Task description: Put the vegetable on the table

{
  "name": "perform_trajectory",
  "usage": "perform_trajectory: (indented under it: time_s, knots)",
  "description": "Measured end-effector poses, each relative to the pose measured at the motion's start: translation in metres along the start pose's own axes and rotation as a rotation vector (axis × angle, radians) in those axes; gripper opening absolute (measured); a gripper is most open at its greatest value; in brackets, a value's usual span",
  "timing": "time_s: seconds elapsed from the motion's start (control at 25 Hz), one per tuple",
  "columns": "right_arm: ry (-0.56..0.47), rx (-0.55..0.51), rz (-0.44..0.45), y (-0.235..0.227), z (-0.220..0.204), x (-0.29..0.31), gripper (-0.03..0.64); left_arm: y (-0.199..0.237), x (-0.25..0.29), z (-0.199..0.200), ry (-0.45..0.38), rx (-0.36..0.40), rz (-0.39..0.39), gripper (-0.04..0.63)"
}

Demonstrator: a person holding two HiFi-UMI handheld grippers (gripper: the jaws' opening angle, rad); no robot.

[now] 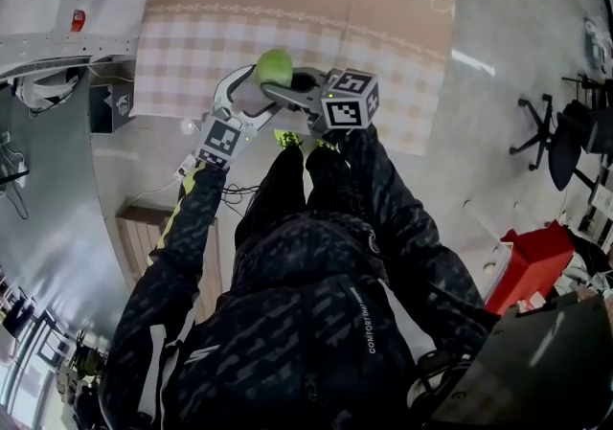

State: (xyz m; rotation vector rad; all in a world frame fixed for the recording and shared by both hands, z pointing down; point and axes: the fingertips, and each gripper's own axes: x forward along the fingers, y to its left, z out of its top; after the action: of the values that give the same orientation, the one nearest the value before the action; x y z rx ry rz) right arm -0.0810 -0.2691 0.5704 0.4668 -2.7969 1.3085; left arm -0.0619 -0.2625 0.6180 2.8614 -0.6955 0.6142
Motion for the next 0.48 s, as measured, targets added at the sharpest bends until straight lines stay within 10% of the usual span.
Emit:
perform_trajectory:
  time_s: [0.48]
  knots:
    - [-0.011, 0.019, -0.018, -0.024, -0.005, 0.005, 0.080, 0.011, 0.006, -0.006, 0.008, -0.047, 0.022, 0.371]
